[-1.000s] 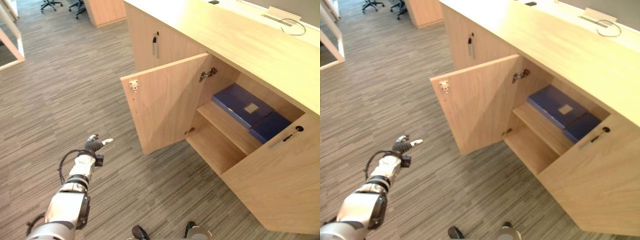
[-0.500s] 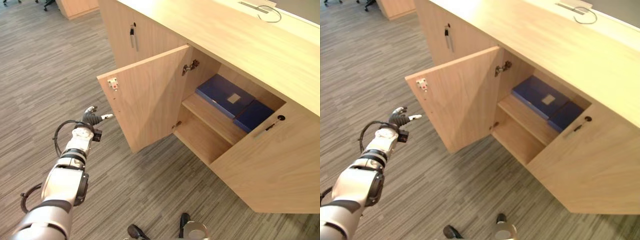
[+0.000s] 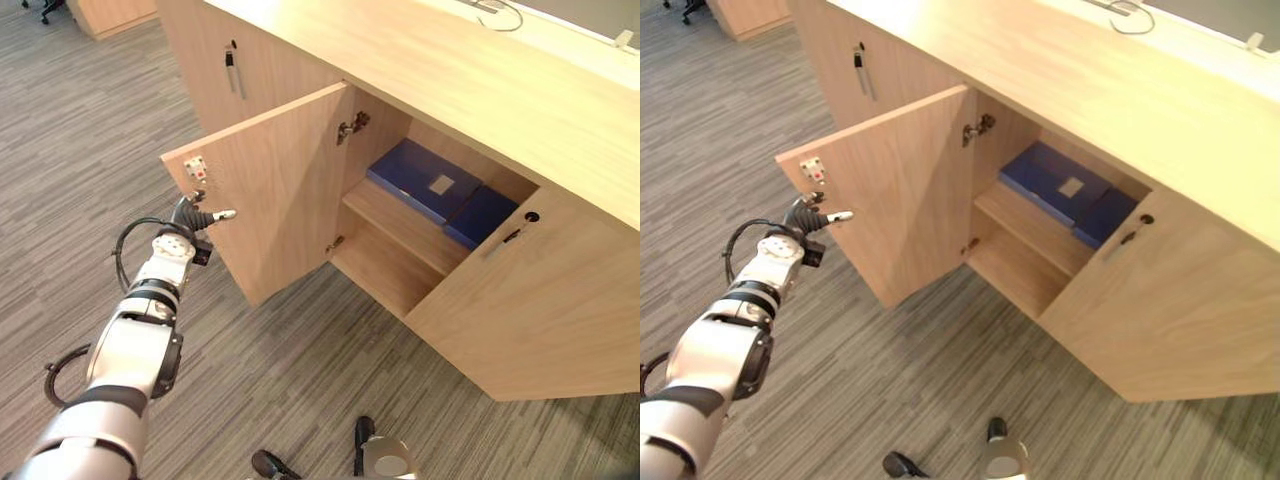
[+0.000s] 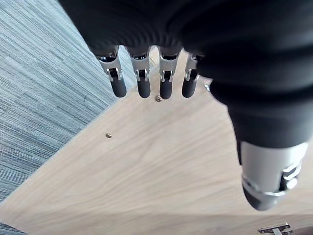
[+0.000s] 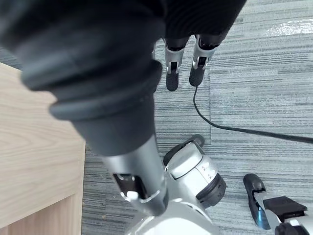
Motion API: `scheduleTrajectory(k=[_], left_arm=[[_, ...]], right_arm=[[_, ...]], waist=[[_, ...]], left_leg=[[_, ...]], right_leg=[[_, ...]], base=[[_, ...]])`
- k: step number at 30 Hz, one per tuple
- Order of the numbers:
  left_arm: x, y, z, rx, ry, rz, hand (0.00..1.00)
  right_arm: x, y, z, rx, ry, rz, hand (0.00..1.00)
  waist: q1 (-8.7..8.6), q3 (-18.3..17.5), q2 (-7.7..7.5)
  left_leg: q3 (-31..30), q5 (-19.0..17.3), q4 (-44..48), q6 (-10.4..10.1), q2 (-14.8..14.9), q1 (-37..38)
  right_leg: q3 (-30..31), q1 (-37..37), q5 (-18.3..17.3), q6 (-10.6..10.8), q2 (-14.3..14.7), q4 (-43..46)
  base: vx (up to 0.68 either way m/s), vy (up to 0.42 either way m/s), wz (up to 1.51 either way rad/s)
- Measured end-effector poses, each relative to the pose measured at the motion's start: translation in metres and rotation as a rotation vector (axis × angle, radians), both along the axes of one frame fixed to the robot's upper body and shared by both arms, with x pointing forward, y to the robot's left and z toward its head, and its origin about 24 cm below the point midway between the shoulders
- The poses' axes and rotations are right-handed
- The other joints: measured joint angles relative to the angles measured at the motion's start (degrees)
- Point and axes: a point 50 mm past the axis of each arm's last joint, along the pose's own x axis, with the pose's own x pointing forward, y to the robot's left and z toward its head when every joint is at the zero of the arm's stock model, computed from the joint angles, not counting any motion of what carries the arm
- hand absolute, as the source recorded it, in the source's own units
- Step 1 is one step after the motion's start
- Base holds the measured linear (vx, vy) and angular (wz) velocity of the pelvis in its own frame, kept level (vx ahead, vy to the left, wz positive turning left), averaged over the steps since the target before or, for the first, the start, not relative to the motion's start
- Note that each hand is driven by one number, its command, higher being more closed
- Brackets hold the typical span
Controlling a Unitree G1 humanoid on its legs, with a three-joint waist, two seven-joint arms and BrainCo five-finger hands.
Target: Walk over to the cabinet, pick up the folder, carry it to the office cabinet, place the folder inside the office cabinet, then close the office cabinet door
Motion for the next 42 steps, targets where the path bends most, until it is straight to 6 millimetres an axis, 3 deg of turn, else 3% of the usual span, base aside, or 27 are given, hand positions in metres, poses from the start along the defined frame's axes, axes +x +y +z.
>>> scheduleTrajectory(k=[6, 14, 22, 28, 31, 32, 34, 35, 36, 39, 42], left_arm=[[0.004, 0.000, 0.014, -0.119, -0.063, 0.034, 0.00], [0.007, -0.002, 0.022, -0.111, -0.099, 0.048, 0.00], [0.008, -0.006, 0.024, -0.123, -0.110, 0.042, 0.00], [0.006, -0.021, 0.019, -0.142, -0.159, -0.022, 0.00], [-0.006, -0.026, -0.012, -0.160, -0.119, -0.054, 0.00], [-0.015, -0.025, -0.032, -0.168, -0.076, -0.053, 0.00], [-0.028, -0.024, -0.058, -0.184, -0.008, -0.047, 0.00], [-0.037, -0.020, -0.074, -0.189, 0.038, -0.039, 0.00], [-0.047, -0.014, -0.085, -0.195, 0.072, -0.037, 0.00], [-0.063, -0.016, -0.103, -0.231, 0.108, -0.073, 0.00], [-0.075, -0.019, -0.119, -0.263, 0.169, -0.113, 0.00]], right_arm=[[0.007, 0.000, -0.001, -0.007, -0.003, -0.002, 0.00], [0.010, 0.008, -0.003, 0.014, 0.005, 0.022, 0.00], [0.022, 0.010, -0.003, 0.014, -0.016, 0.041, 0.00], [0.018, 0.011, -0.005, 0.022, 0.002, 0.039, 0.00], [0.015, 0.012, -0.005, 0.026, 0.013, 0.036, 0.00], [0.014, 0.012, -0.006, 0.028, 0.016, 0.036, 0.00], [0.011, 0.014, -0.006, 0.026, 0.026, 0.038, 0.00], [0.010, 0.011, -0.006, 0.018, 0.030, 0.057, 0.00], [0.011, 0.009, -0.006, 0.011, 0.035, 0.083, 0.00], [0.008, 0.003, -0.006, 0.000, 0.063, 0.113, 0.00], [0.016, -0.014, -0.004, -0.041, 0.063, 0.092, 0.00]], waist=[[-0.19, 0.01, -0.02], [-0.65, 0.13, -0.22], [-0.83, 0.39, -1.04], [-0.68, 0.54, -1.32], [-0.41, 0.56, -1.34], [-0.09, 0.51, -1.48], [0.83, 0.84, -2.04], [1.63, 1.40, -1.31], [2.35, 1.64, -0.96], [2.61, 1.95, -0.63], [3.99, 2.42, 0.21]], left_leg=[[0.95, 0.00, -0.02, 0.03, -0.04, -0.18], [0.92, 0.07, -0.01, 0.31, -0.29, -1.13], [0.61, -0.03, -0.02, 0.68, -0.74, -1.17], [-1.35, 0.44, -0.01, 1.36, -0.76, -2.16], [-2.32, 0.67, 0.18, 1.21, -0.43, -1.38], [-2.42, -0.20, 2.02, 0.97, 0.47, -1.48], [-3.18, -6.74, 15.19, 0.66, 6.15, -5.23], [-3.93, -10.88, 24.55, 0.55, 11.57, -7.21], [-5.12, -12.73, 30.06, 1.28, 15.09, -8.30], [-9.45, -13.19, 33.82, 2.12, 17.14, -10.35], [-14.42, -11.17, 31.69, 1.54, 14.86, -11.55]], right_leg=[[1.18, -0.11, 1.69, 0.00, 0.41, -1.82], [1.24, -0.70, 2.66, -0.07, 0.37, -2.55], [1.21, -0.03, 3.66, 0.17, -0.02, -3.79], [-0.57, 0.25, 3.67, 0.21, -0.24, -3.91], [-1.88, 2.01, 3.64, 0.16, 0.22, -4.52], [-1.89, 2.66, 3.54, 0.13, 0.42, -4.78], [-1.91, 3.41, 2.82, -0.34, 1.30, -4.81], [-1.91, 4.32, 2.32, -0.97, 3.35, -4.51], [-1.95, 4.75, 1.27, -1.68, 4.72, -3.10], [-3.33, 4.81, -1.57, -2.28, 5.34, 0.33], [-4.28, 3.36, -3.88, -2.18, 3.75, 2.44]], base=[[-0.05, -0.035, -0.10], [-0.02, -0.044, 0.00], [-0.02, -0.037, 0.02], [0.00, -0.056, 0.17], [0.01, -0.075, 0.17], [0.01, -0.106, 0.07], [0.03, -0.159, 0.01], [0.07, -0.179, -0.11], [0.06, -0.144, -0.09], [0.02, -0.093, 0.25], [-0.02, -0.020, 0.30]])
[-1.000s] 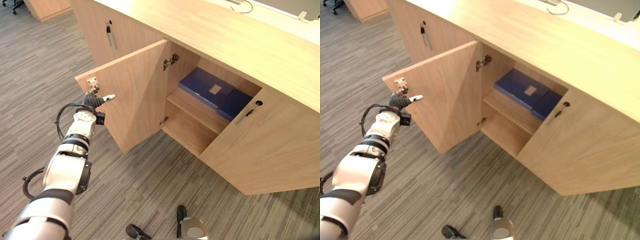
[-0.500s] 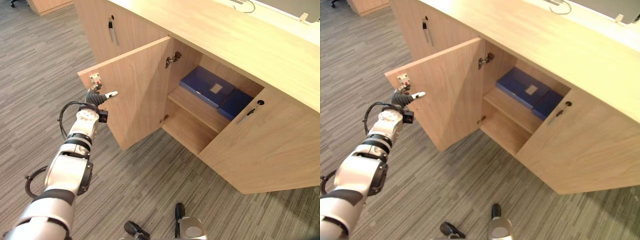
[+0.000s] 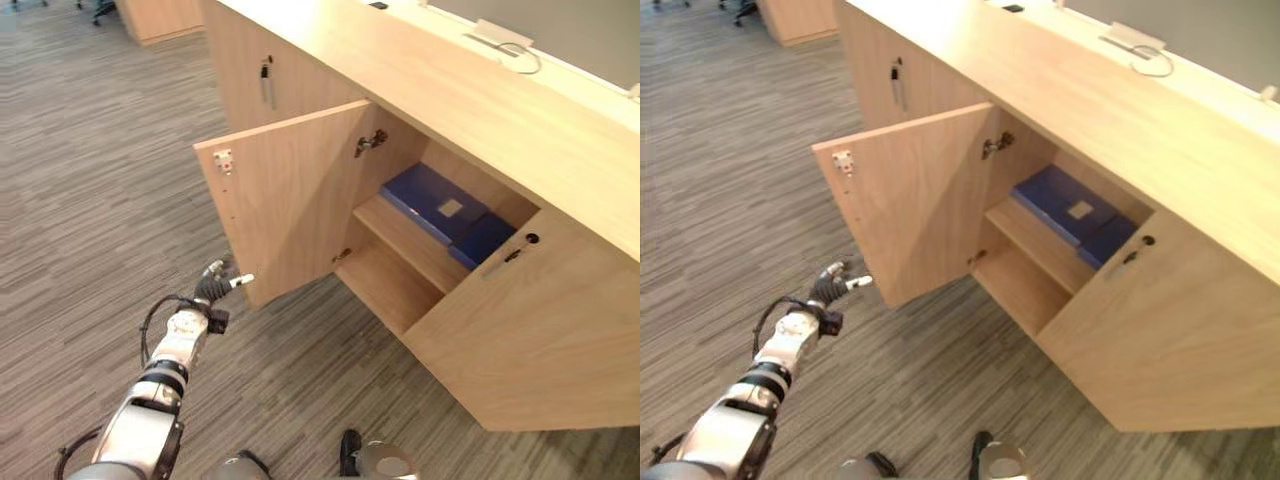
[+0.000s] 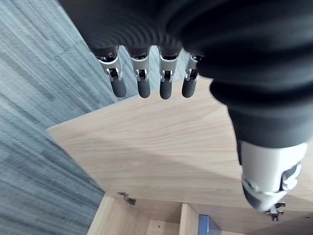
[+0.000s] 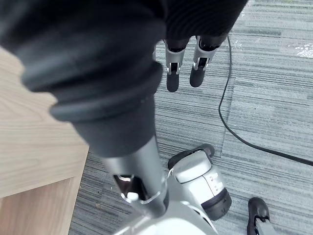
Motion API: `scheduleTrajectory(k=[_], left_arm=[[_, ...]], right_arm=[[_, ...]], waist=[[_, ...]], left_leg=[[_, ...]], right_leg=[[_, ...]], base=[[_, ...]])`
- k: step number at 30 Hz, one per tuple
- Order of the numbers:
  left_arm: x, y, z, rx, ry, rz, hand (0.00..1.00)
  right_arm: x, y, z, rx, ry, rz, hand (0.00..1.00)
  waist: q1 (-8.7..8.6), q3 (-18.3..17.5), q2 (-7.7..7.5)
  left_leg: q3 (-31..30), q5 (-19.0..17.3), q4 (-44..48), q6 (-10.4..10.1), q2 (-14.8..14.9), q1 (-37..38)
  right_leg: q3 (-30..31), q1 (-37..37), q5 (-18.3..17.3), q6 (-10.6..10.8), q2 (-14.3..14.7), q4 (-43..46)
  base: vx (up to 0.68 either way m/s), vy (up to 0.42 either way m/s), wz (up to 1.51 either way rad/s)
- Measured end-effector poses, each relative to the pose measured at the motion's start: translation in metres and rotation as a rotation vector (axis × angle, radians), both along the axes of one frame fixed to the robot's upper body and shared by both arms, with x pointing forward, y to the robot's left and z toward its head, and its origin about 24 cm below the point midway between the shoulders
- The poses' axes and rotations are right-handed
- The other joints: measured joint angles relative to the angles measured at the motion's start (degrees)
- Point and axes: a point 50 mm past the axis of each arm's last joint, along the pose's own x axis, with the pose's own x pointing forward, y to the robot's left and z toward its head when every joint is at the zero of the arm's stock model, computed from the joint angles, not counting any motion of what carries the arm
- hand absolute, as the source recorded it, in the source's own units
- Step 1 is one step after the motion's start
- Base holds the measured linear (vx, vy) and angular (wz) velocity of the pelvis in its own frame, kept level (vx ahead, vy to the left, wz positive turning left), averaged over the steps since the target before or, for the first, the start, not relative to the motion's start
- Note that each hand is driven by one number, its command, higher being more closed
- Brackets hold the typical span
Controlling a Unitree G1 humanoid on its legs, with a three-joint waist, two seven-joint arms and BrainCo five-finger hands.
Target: Walk over to the cabinet, pick up the folder, carry it to the office cabinet, place the folder inside the office cabinet, then close the office cabinet door
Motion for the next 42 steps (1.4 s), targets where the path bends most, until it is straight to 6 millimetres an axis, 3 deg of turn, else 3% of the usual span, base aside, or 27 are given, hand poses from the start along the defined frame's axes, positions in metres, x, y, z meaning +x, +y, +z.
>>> scheduleTrajectory(k=[1, 3, 5, 6, 7, 8, 11, 14, 16, 17, 18, 19, 20, 22, 23, 24, 25, 26, 30, 36, 42], left_arm=[[-0.001, 0.001, -0.001, -0.009, 0.010, -0.008, 0.00], [-0.008, 0.013, -0.010, -0.008, 0.064, 0.013, 0.00], [-0.012, 0.023, -0.014, 0.006, 0.096, 0.036, 0.00], [-0.015, 0.031, -0.015, 0.019, 0.113, 0.051, 0.00], [-0.016, 0.037, -0.014, 0.030, 0.119, 0.061, 0.00], [-0.014, 0.047, -0.008, 0.053, 0.116, 0.080, 0.00], [-0.008, 0.062, 0.009, 0.088, 0.078, 0.115, 0.00], [-0.003, 0.070, 0.018, 0.101, 0.056, 0.142, 0.00], [-0.001, 0.070, 0.021, 0.123, 0.049, 0.151, 0.00], [0.000, 0.070, 0.023, 0.131, 0.046, 0.148, 0.00], [0.004, 0.068, 0.027, 0.146, 0.035, 0.138, 0.00], [0.008, 0.067, 0.032, 0.149, 0.021, 0.136, 0.00], [0.012, 0.066, 0.037, 0.164, 0.004, 0.133, 0.00], [0.016, 0.064, 0.043, 0.180, -0.009, 0.127, 0.00], [0.018, 0.063, 0.045, 0.185, -0.017, 0.133, 0.00], [0.019, 0.063, 0.045, 0.192, -0.019, 0.135, 0.00], [0.022, 0.063, 0.049, 0.211, -0.025, 0.134, 0.00], [0.024, 0.060, 0.048, 0.208, -0.014, 0.135, 0.00], [0.037, 0.059, 0.070, 0.179, -0.083, 0.171, 0.00], [0.056, 0.054, 0.108, 0.209, -0.178, 0.172, 0.00], [0.062, 0.049, 0.117, 0.255, -0.198, 0.156, 0.00]], right_arm=[[0.005, -0.008, 0.002, -0.018, -0.018, -0.006, 0.00], [0.018, -0.020, 0.006, -0.056, -0.041, 0.026, 0.00], [0.024, -0.025, 0.008, -0.076, -0.059, 0.041, 0.00], [0.028, -0.027, 0.009, -0.084, -0.066, 0.058, 0.00], [0.031, -0.026, 0.009, -0.081, -0.071, 0.066, 0.00], [0.031, -0.021, 0.007, -0.063, -0.071, 0.068, 0.00], [0.030, -0.015, 0.005, -0.041, -0.070, 0.063, 0.00], [0.028, -0.012, 0.004, -0.030, -0.066, 0.036, 0.00], [0.027, -0.013, 0.004, -0.032, -0.067, 0.026, 0.00], [0.027, -0.013, 0.004, -0.030, -0.070, 0.024, 0.00], [0.026, -0.014, 0.005, -0.030, -0.072, 0.021, 0.00], [0.024, -0.014, 0.004, -0.024, -0.069, 0.022, 0.00], [0.017, -0.011, 0.003, -0.004, -0.058, 0.018, 0.00], [0.006, -0.010, 0.002, 0.009, -0.038, 0.012, 0.00], [0.002, -0.009, 0.002, 0.012, -0.025, 0.016, 0.00], [0.001, -0.009, 0.002, 0.012, -0.019, 0.017, 0.00], [-0.003, -0.006, 0.001, 0.017, -0.009, 0.017, 0.00], [-0.001, -0.009, 0.002, 0.010, -0.011, 0.020, 0.00], [0.001, 0.001, 0.000, 0.025, -0.018, 0.013, 0.00], [0.002, -0.005, 0.002, 0.001, -0.026, 0.004, 0.00], [0.011, -0.009, 0.004, -0.021, -0.069, 0.013, 0.00]], waist=[[0.24, 0.19, 0.13], [0.41, 0.85, 0.41], [0.32, 0.84, 1.17], [0.54, 0.73, 1.63], [0.80, 0.66, 1.43], [0.75, 0.16, 1.02], [1.27, 0.06, 1.23], [1.47, -0.70, 1.43], [1.63, -1.07, 1.48], [1.59, -1.12, 1.41], [0.93, -1.13, 1.41], [0.05, -1.05, 1.46], [-0.67, -0.90, 1.81], [-0.78, -0.89, 1.81], [-0.85, -0.56, 1.87], [-0.99, -0.57, 1.81], [-1.38, -1.15, 0.51], [-1.88, -1.27, 2.63], [-1.80, -1.67, 3.26], [-3.63, -1.44, 3.73], [-3.76, -1.36, 3.93]], left_leg=[[-2.19, 1.35, -0.32, 0.04, -1.35, -1.36], [-6.50, 0.33, -3.76, -0.45, -3.80, -2.63], [-7.71, 0.90, -8.89, -0.98, -4.09, -2.33], [-7.11, 4.94, -10.84, -3.02, -4.66, -1.05], [-6.57, 5.41, -11.16, -3.34, -5.46, -0.54], [-5.49, 4.27, -11.44, -2.60, -7.76, -0.50], [-3.22, 1.50, -9.45, -1.29, -10.63, -0.49], [-1.36, -0.97, -8.73, -0.23, -13.09, 1.04], [0.09, -3.11, -9.47, 0.03, -14.42, 4.82], [0.24, -3.38, -10.14, 0.13, -14.90, 5.89], [-0.03, -3.58, -11.80, 0.43, -15.77, 7.97], [-0.58, -3.70, -12.56, 0.62, -15.97, 9.13], [-1.48, -3.70, -13.11, 0.62, -15.81, 9.90], [-1.88, -3.67, -14.10, 0.57, -15.74, 10.81], [-2.06, -3.42, -14.58, 0.16, -15.79, 11.45], [-2.15, -3.30, -14.61, -0.06, -15.81, 11.53], [-2.82, -2.85, -15.08, -1.11, -17.08, 11.56], [-3.12, -2.15, -17.04, -2.32, -16.21, 11.76], [-0.64, 0.97, -23.58, -5.23, -14.05, 14.64], [0.26, 2.64, -25.80, -6.30, -13.30, 13.76], [0.31, 2.80, -25.90, -6.33, -13.70, 13.16]], right_leg=[[-0.09, -0.53, 0.00, 0.00, -1.05, 0.04], [0.18, -0.50, 0.13, 0.26, -3.30, 0.36], [0.87, -0.57, 0.06, 1.39, -3.83, 0.51], [2.08, -0.63, -0.13, 2.90, -4.41, 0.72], [2.59, -0.62, -0.07, 3.57, -5.23, 0.73], [2.96, -0.97, 0.54, 4.98, -7.43, 0.08], [4.28, -1.23, 1.84, 6.87, -10.75, -0.37], [6.48, -1.62, 1.86, 6.86, -13.52, 1.95], [10.82, -3.97, 2.04, 6.53, -15.07, 10.38], [11.90, -5.18, 2.40, 5.97, -15.43, 13.50], [13.88, -8.26, 3.82, 3.83, -15.93, 21.07], [15.75, -11.20, 3.48, 2.52, -15.71, 26.68], [18.00, -13.46, -0.59, 2.88, -13.53, 30.88], [19.15, -15.70, -4.11, 3.09, -9.77, 29.25], [18.95, -15.72, -4.16, 2.97, -7.23, 23.48], [18.97, -15.44, -3.60, 2.79, -5.94, 19.43], [19.17, -14.21, 1.05, 2.79, -4.92, 12.16], [18.50, -13.86, 1.39, 2.84, -3.89, 11.21], [18.63, -12.49, 3.29, 1.02, 0.66, 6.41], [18.47, -12.31, 6.20, 0.44, 2.38, 1.16], [18.50, -10.45, 9.95, 0.83, 2.14, -4.68]], base=[[-0.03, 0.046, 0.29], [-0.02, 0.082, 0.15], [0.05, 0.166, -0.19], [0.09, 0.216, -0.33], [0.18, 0.319, -0.26], [0.15, 0.232, -0.09], [0.22, 0.305, -0.12], [0.20, 0.230, -0.13], [0.17, 0.264, -0.30], [0.11, 0.203, -0.19], [0.07, 0.127, 0.04], [0.08, 0.093, 0.27], [0.09, 0.004, 0.33], [0.13, -0.080, 0.21], [0.12, -0.120, 0.11], [0.13, -0.159, 0.18], [0.13, -0.149, 0.15], [0.14, -0.129, 0.05], [0.10, -0.097, -0.33], [0.00, 0.000, -0.10], [-0.05, 0.048, -0.02]])
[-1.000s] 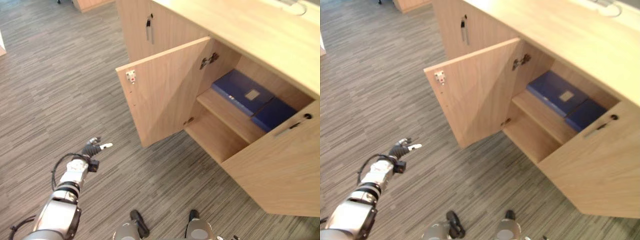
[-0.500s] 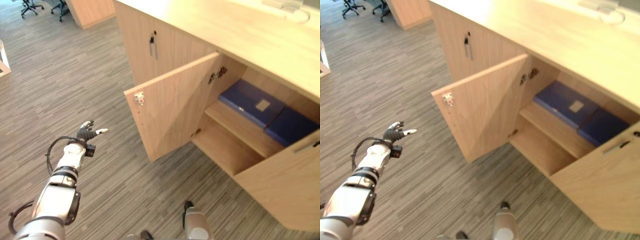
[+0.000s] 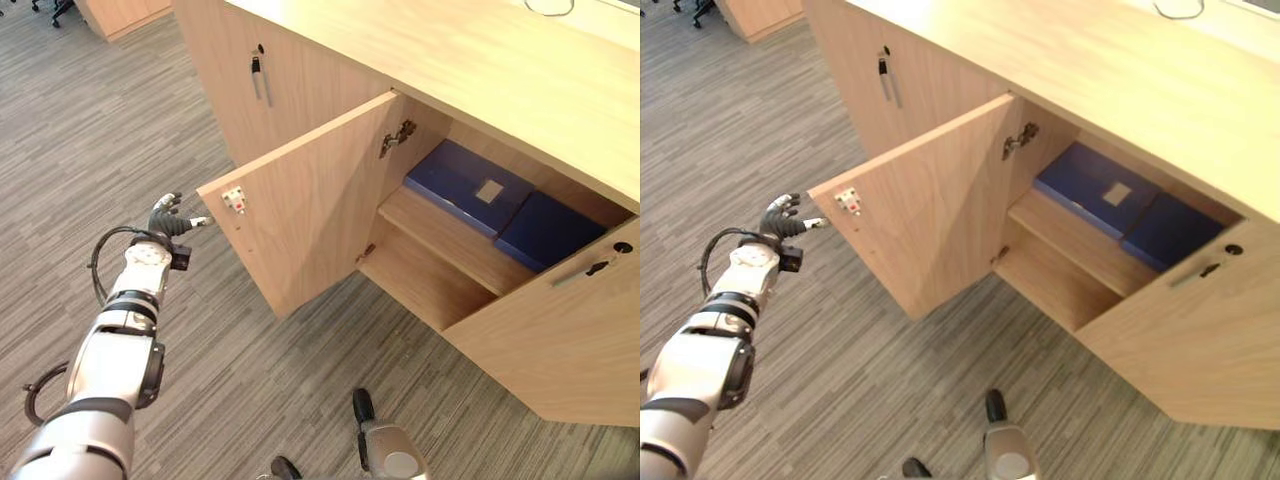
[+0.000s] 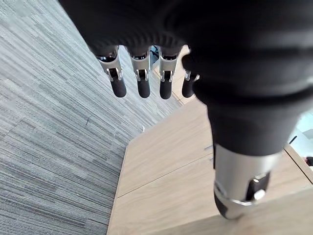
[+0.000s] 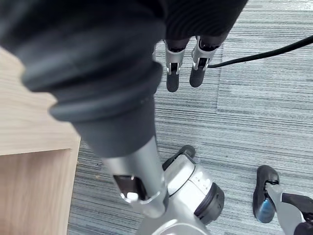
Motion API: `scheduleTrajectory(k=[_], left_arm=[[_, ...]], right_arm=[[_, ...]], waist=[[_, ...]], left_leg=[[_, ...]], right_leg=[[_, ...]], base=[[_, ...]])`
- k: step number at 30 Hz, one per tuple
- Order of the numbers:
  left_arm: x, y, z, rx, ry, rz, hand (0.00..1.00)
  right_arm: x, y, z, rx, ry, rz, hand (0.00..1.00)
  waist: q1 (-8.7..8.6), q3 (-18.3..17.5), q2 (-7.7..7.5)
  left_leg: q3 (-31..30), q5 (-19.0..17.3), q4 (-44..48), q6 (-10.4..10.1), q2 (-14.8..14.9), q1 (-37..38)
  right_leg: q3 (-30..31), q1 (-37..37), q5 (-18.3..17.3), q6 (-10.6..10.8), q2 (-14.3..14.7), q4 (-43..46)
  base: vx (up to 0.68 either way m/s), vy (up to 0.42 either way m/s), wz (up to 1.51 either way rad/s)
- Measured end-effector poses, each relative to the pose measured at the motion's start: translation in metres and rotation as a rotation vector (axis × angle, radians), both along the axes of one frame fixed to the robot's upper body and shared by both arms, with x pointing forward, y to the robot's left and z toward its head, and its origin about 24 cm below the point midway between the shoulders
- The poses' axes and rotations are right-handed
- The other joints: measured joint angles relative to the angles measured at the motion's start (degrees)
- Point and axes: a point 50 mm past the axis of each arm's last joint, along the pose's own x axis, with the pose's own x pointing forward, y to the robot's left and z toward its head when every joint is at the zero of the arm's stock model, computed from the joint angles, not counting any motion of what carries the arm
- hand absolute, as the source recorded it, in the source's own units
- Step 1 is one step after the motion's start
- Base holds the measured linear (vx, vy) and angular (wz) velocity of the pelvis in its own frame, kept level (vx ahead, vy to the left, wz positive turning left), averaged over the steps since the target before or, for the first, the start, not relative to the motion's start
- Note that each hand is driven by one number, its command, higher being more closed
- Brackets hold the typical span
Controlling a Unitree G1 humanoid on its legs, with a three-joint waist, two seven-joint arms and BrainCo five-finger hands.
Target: Walk over to the cabinet, pick up the folder, carry it to the office cabinet, place the folder inside the office cabinet, then close the office cabinet door
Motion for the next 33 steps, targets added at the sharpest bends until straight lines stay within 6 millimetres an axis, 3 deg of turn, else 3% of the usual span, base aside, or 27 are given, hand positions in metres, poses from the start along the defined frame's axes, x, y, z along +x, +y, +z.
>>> scheduleTrajectory(k=[6, 8, 9, 12, 16, 17, 21, 24, 28, 33], left_arm=[[0.012, -0.024, 0.018, 0.191, -0.043, -0.056, 0.00], [0.017, -0.049, 0.034, 0.380, -0.110, -0.137, 0.00], [0.017, -0.055, 0.034, 0.421, -0.122, -0.158, 0.00], [-0.001, -0.095, 0.025, 0.558, -0.224, -0.330, 0.00], [-0.051, -0.184, -0.005, 0.355, -0.324, -0.702, 0.00], [-0.068, -0.217, -0.018, 0.281, -0.308, -0.856, 0.00], [-0.119, -0.298, -0.043, 0.048, -0.207, -1.228, 0.00], [-0.154, -0.324, -0.064, -0.087, -0.091, -1.397, 0.00], [-0.166, -0.325, -0.084, -0.169, 0.031, -1.430, 0.00], [-0.178, -0.328, -0.097, -0.205, 0.114, -1.472, 0.00]], right_arm=[[-0.001, 0.005, -0.001, 0.011, 0.003, 0.002, 0.00], [0.000, 0.007, -0.002, 0.014, 0.003, 0.003, 0.00], [0.000, 0.007, -0.002, 0.013, 0.003, 0.003, 0.00], [-0.002, 0.006, -0.002, 0.004, 0.012, -0.009, 0.00], [-0.016, 0.004, -0.004, 0.010, 0.068, -0.090, 0.00], [-0.025, 0.003, -0.005, 0.019, 0.105, -0.121, 0.00], [-0.037, 0.015, -0.010, 0.076, 0.200, -0.096, 0.00], [-0.035, 0.023, -0.012, 0.105, 0.221, -0.027, 0.00], [-0.033, 0.031, -0.014, 0.139, 0.234, 0.083, 0.00], [-0.028, 0.028, -0.013, 0.135, 0.243, 0.249, 0.00]], waist=[[-0.05, -0.22, 0.30], [0.49, -0.23, 0.28], [0.67, -0.24, 0.29], [2.13, -0.23, 0.26], [2.99, -0.25, -0.06], [3.09, -0.27, -0.26], [1.69, -0.78, -2.09], [0.08, -0.96, -2.21], [0.09, -1.00, -2.22], [-0.28, -1.94, -2.37]], left_leg=[[-0.23, 0.17, 0.23, 0.36, -0.61, -1.37], [-1.23, -0.14, 1.30, 1.14, -0.59, -2.93], [-1.41, -0.19, 1.55, 1.23, -0.62, -3.25], [-2.16, -0.78, 2.39, 2.14, -1.09, -3.78], [-4.47, -1.87, 3.25, 3.83, -2.68, -4.83], [-4.90, -2.26, 3.39, 4.36, -3.23, -4.64], [-5.00, -3.43, 3.79, 5.93, -5.08, -4.71], [-4.56, -4.07, 4.46, 6.19, -5.54, -4.51], [-4.52, -4.10, 5.12, 6.13, -5.28, -4.59], [-4.48, -4.01, 4.91, 5.12, -4.35, -4.59]], right_leg=[[0.09, 0.73, 2.91, 0.31, -0.61, -4.11], [-0.25, 0.84, 3.82, 0.45, -1.07, -5.55], [-0.35, 0.84, 3.99, 0.56, -1.21, -5.86], [-0.85, 1.36, 4.39, 1.07, -2.02, -6.52], [-2.23, 2.58, 5.15, 2.49, -3.90, -7.61], [-2.23, 3.12, 5.42, 2.92, -4.53, -7.77], [-2.17, 3.17, 5.60, 4.24, -6.49, -7.63], [-2.15, 3.35, 5.60, 4.41, -6.97, -7.64], [-2.31, 3.58, 5.55, 4.44, -6.85, -8.05], [-2.68, 4.50, 5.51, 4.38, -6.08, -9.41]], base=[[-0.07, 0.013, 0.02], [-0.07, -0.021, 0.20], [-0.05, -0.015, 0.19], [-0.02, 0.014, 0.14], [0.03, 0.066, 0.32], [0.04, 0.097, 0.15], [0.03, 0.088, 0.03], [0.01, 0.044, -0.09], [-0.03, -0.048, -0.02], [-0.05, -0.081, -0.02]])
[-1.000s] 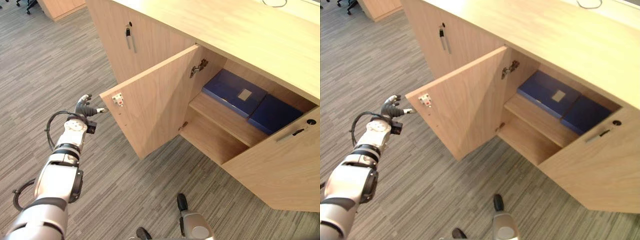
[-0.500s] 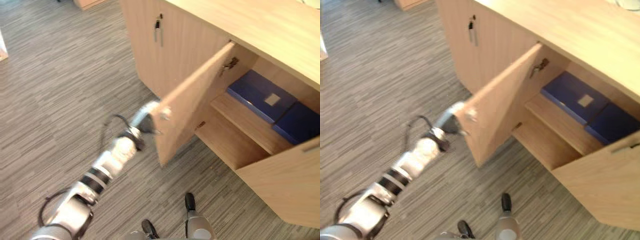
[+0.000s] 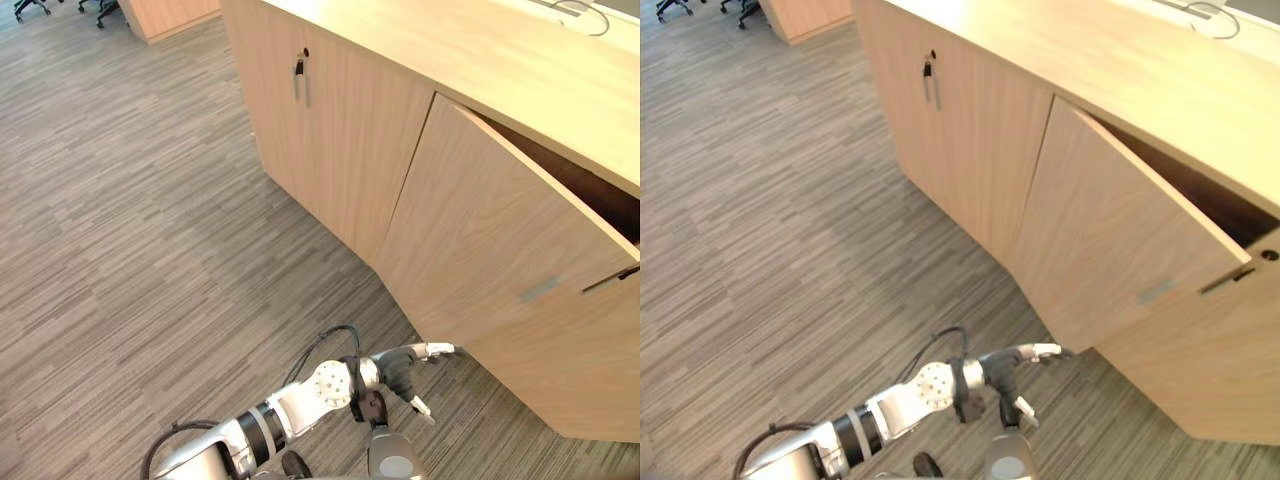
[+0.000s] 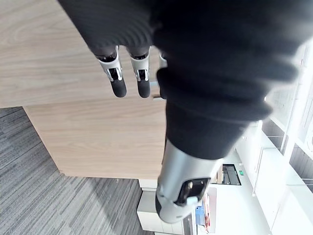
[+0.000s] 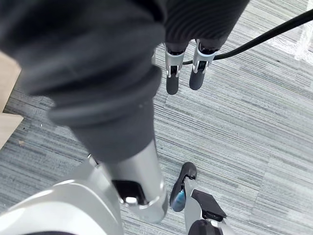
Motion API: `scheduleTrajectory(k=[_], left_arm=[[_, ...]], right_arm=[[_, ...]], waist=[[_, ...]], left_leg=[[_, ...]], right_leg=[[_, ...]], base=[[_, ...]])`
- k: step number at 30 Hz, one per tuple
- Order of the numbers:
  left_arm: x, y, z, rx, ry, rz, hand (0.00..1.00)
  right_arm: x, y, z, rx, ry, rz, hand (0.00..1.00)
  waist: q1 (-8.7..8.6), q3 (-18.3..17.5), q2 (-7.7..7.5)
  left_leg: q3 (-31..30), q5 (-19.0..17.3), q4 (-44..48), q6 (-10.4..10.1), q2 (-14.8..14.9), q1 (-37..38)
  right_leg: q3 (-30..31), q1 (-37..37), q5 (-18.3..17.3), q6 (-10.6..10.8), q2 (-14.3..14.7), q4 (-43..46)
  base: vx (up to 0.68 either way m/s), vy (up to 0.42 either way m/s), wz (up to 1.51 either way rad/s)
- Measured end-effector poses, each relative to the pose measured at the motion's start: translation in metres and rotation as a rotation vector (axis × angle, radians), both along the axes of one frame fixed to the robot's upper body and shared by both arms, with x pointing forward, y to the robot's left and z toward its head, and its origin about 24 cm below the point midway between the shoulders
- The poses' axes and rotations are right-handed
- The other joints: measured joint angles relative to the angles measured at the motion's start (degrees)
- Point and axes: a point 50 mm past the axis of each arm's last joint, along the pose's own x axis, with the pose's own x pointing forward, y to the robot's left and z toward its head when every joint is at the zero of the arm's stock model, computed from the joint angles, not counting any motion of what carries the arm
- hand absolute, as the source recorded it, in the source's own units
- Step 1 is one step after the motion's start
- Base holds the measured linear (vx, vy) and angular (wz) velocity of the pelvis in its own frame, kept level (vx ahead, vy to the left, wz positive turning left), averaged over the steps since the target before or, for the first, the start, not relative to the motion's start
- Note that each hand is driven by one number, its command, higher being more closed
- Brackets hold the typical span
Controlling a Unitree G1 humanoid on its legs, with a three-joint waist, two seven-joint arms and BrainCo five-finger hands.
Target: Walk over to the cabinet, pick up the folder, carry it to the office cabinet, place the folder inside the office cabinet, then close the office cabinet door
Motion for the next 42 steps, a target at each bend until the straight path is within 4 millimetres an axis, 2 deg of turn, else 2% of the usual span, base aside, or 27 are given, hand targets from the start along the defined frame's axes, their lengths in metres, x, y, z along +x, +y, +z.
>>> scheduleTrajectory(k=[6, 8, 10, 12, 13, 15, 16, 17, 18, 19, 20, 21, 22, 23, 24, 25, 27, 28, 29, 30, 31, 33, 34, 35, 36, 40, 42], left_arm=[[0.000, 0.002, -0.010, 0.037, 0.029, 0.016, 0.00], [0.007, 0.010, -0.020, 0.072, 0.058, 0.065, 0.00], [0.021, 0.028, -0.035, 0.111, 0.117, 0.180, 0.00], [0.035, 0.069, -0.065, 0.174, 0.267, 0.414, 0.00], [0.035, 0.079, -0.073, 0.186, 0.310, 0.470, 0.00], [0.029, 0.123, -0.101, 0.240, 0.448, 0.674, 0.00], [0.025, 0.134, -0.108, 0.254, 0.481, 0.725, 0.00], [0.015, 0.156, -0.121, 0.278, 0.546, 0.833, 0.00], [0.005, 0.175, -0.131, 0.288, 0.603, 0.931, 0.00], [-0.005, 0.193, -0.140, 0.288, 0.665, 1.041, 0.00], [-0.019, 0.217, -0.147, 0.287, 0.724, 1.180, 0.00], [-0.025, 0.229, -0.150, 0.283, 0.744, 1.247, 0.00], [-0.040, 0.253, -0.153, 0.263, 0.778, 1.409, 0.00], [-0.045, 0.261, -0.154, 0.258, 0.782, 1.475, 0.00], [-0.048, 0.267, -0.154, 0.253, 0.781, 1.526, 0.00], [-0.055, 0.268, -0.156, 0.219, 0.790, 1.627, 0.00], [-0.061, 0.262, -0.159, 0.175, 0.825, 1.676, 0.00], [-0.064, 0.257, -0.160, 0.135, 0.852, 1.703, 0.00], [-0.069, 0.250, -0.163, 0.079, 0.894, 1.740, 0.00], [-0.071, 0.247, -0.164, 0.040, 0.918, 1.762, 0.00], [-0.073, 0.246, -0.165, 0.017, 0.933, 1.770, 0.00], [-0.080, 0.246, -0.167, -0.052, 0.978, 1.787, 0.00], [-0.081, 0.245, -0.168, -0.069, 0.990, 1.783, 0.00], [-0.083, 0.244, -0.169, -0.119, 1.025, 1.764, 0.00], [-0.085, 0.242, -0.171, -0.168, 1.070, 1.745, 0.00], [-0.097, 0.241, -0.177, -0.164, 1.140, 1.715, 0.00], [-0.097, 0.239, -0.178, -0.140, 1.151, 1.701, 0.00]], right_arm=[[0.003, -0.002, 0.001, -0.008, 0.000, 0.072, 0.00], [0.009, -0.005, 0.001, -0.020, -0.012, 0.099, 0.00], [0.019, -0.007, 0.002, -0.039, -0.037, 0.120, 0.00], [0.033, -0.010, 0.004, -0.058, -0.058, 0.181, 0.00], [0.035, -0.010, 0.004, -0.059, -0.061, 0.195, 0.00], [0.043, -0.010, 0.004, -0.070, -0.080, 0.211, 0.00], [0.045, -0.010, 0.005, -0.072, -0.084, 0.218, 0.00], [0.047, -0.009, 0.005, -0.081, -0.092, 0.229, 0.00], [0.048, -0.008, 0.005, -0.084, -0.098, 0.221, 0.00], [0.047, -0.007, 0.005, -0.086, -0.102, 0.205, 0.00], [0.045, -0.004, 0.004, -0.086, -0.108, 0.176, 0.00], [0.045, -0.002, 0.004, -0.084, -0.112, 0.166, 0.00], [0.044, 0.000, 0.004, -0.092, -0.118, 0.165, 0.00], [0.046, 0.000, 0.004, -0.099, -0.126, 0.163, 0.00], [0.049, 0.000, 0.005, -0.105, -0.139, 0.164, 0.00], [0.063, 0.001, 0.007, -0.121, -0.187, 0.175, 0.00], [0.070, 0.001, 0.008, -0.136, -0.204, 0.179, 0.00], [0.074, -0.001, 0.009, -0.145, -0.218, 0.174, 0.00], [0.081, -0.002, 0.011, -0.154, -0.236, 0.173, 0.00], [0.085, -0.003, 0.011, -0.159, -0.244, 0.179, 0.00], [0.086, -0.003, 0.012, -0.159, -0.248, 0.180, 0.00], [0.083, -0.005, 0.011, -0.163, -0.243, 0.164, 0.00], [0.082, -0.005, 0.011, -0.164, -0.242, 0.153, 0.00], [0.077, -0.008, 0.011, -0.166, -0.232, 0.129, 0.00], [0.072, -0.009, 0.010, -0.163, -0.218, 0.109, 0.00], [0.066, -0.013, 0.010, -0.151, -0.203, 0.073, 0.00], [0.065, -0.012, 0.009, -0.148, -0.199, 0.074, 0.00]], waist=[[-0.33, -0.42, 0.15], [-0.41, -0.41, 0.14], [-0.21, -0.39, 0.09], [0.40, -0.36, 0.03], [0.49, -0.36, 0.01], [0.89, -0.33, -0.03], [1.12, -0.30, -0.04], [1.48, -0.22, -0.19], [1.57, -0.09, -0.40], [1.71, 0.06, -0.60], [2.07, 0.08, -1.48], [2.48, 0.04, -1.87], [3.75, -0.12, -2.30], [4.26, -0.18, -2.51], [4.62, -0.05, -2.74], [5.88, 0.69, -3.48], [6.47, 0.76, -3.54], [6.90, 0.88, -3.59], [7.58, 1.00, -3.48], [7.89, 1.05, -3.22], [7.98, 1.11, -3.05], [7.95, 0.47, -2.49], [7.93, 0.35, -2.45], [7.87, 0.34, -2.29], [7.72, 0.06, -1.82], [7.37, -1.47, 0.00], [7.30, -1.57, 0.25]], left_leg=[[0.36, 0.54, -0.75, -0.29, 0.56, 0.58], [1.39, 0.39, -0.74, -0.63, 0.84, 1.26], [3.49, -0.07, -0.65, -1.17, 1.27, 2.08], [7.41, -0.89, -0.34, -2.28, 2.63, 3.91], [8.16, -1.08, -0.15, -2.58, 3.05, 4.30], [11.22, -1.97, 1.28, -4.11, 5.50, 5.73], [12.13, -2.21, 1.76, -4.55, 6.32, 6.08], [13.61, -2.65, 2.93, -5.52, 8.08, 7.05], [14.29, -3.18, 4.65, -6.38, 9.88, 7.69], [14.89, -3.77, 7.46, -7.28, 12.37, 8.05], [15.35, -4.12, 12.45, -7.46, 15.89, 7.94], [15.61, -4.22, 15.45, -7.11, 17.79, 7.66], [15.80, -4.42, 25.73, -2.79, 23.90, 6.11], [14.74, -3.82, 30.09, 0.05, 26.01, 4.72], [12.22, -4.63, 33.50, 1.55, 26.95, 2.78], [3.25, -7.46, 34.34, 0.16, 23.92, -0.89], [-1.37, -8.57, 33.02, -0.45, 21.01, -2.87], [-5.18, -8.94, 31.09, -0.93, 18.34, -4.25], [-11.62, -9.40, 26.12, -2.18, 13.63, -5.78], [-15.11, -9.30, 21.83, -3.34, 11.05, -6.18], [-16.50, -8.84, 19.23, -3.94, 9.99, -6.16], [-16.93, -4.41, 13.21, -2.61, 8.26, -4.76], [-16.47, -2.96, 11.35, -2.25, 7.75, -3.99], [-15.11, 0.00, 6.98, -1.79, 6.61, -1.98], [-14.23, 2.45, 3.30, -2.28, 5.48, -0.38], [-12.02, 2.61, 0.12, -2.26, 4.27, 1.21], [-11.24, 1.83, -0.15, -2.40, 4.13, 2.45]], right_leg=[[0.02, 0.07, 0.18, -0.12, 0.86, -0.49], [0.77, 0.21, 0.19, -0.12, 1.41, -0.49], [2.10, -0.13, 0.26, -0.20, 2.06, -0.43], [2.22, -0.46, 0.87, -1.00, 3.91, -0.48], [2.28, -0.47, 0.91, -1.06, 4.24, -0.49], [2.40, -0.33, 0.99, -1.18, 6.67, -0.46], [2.37, -0.20, 0.97, -1.21, 7.40, -0.46], [2.27, 0.17, 0.36, -2.10, 8.92, -0.14], [2.10, 0.56, -1.16, -3.96, 10.13, 0.70], [1.22, 0.72, -2.91, -5.95, 11.55, 2.18], [0.17, 0.63, -4.98, -7.35, 13.10, 4.48], [0.17, 0.63, -5.86, -8.24, 14.04, 5.75], [1.03, 0.97, -7.77, -10.31, 16.86, 8.34], [2.23, 1.64, -8.19, -11.07, 17.75, 9.00], [3.00, 1.99, -8.34, -11.60, 18.20, 9.28], [5.40, 2.83, -8.56, -11.75, 18.48, 9.92], [7.13, 3.80, -8.62, -11.74, 18.64, 9.82], [8.46, 4.49, -8.79, -11.57, 18.66, 9.82], [10.61, 4.96, -9.52, -10.60, 18.72, 9.93], [11.94, 4.73, -9.83, -10.42, 18.95, 9.89], [12.49, 4.80, -10.10, -10.50, 19.11, 10.00], [14.40, 4.92, -10.81, -10.81, 19.48, 9.86], [14.71, 4.83, -11.03, -10.46, 19.21, 9.76], [14.75, 4.74, -11.38, -9.93, 18.24, 9.61], [14.90, 4.55, -11.37, -9.30, 17.51, 9.56], [16.76, 5.23, -11.09, -8.78, 16.60, 7.40], [16.89, 6.48, -10.16, -8.28, 16.59, 6.20]], base=[[0.03, -0.057, -0.03], [0.07, -0.033, -0.26], [0.05, -0.025, -0.52], [0.03, -0.043, -0.80], [0.03, -0.075, -0.79], [0.05, -0.103, -0.70], [0.08, -0.148, -0.67], [0.08, -0.126, -0.52], [0.12, -0.175, -0.47], [0.11, -0.183, -0.32], [0.12, -0.209, -0.24], [0.18, -0.329, -0.36], [0.18, -0.303, -0.37], [0.20, -0.299, -0.44], [0.20, -0.196, -0.65], [0.18, -0.161, -0.69], [0.12, -0.088, -0.62], [0.10, 0.004, -0.77], [0.08, 0.039, -0.89], [0.03, 0.068, -0.85], [0.01, 0.072, -0.68], [0.07, 0.076, -0.55], [0.11, 0.062, -0.30], [0.12, 0.077, -0.08], [0.12, 0.082, -0.05], [0.14, 0.135, -0.20], [0.15, 0.134, -0.25]])
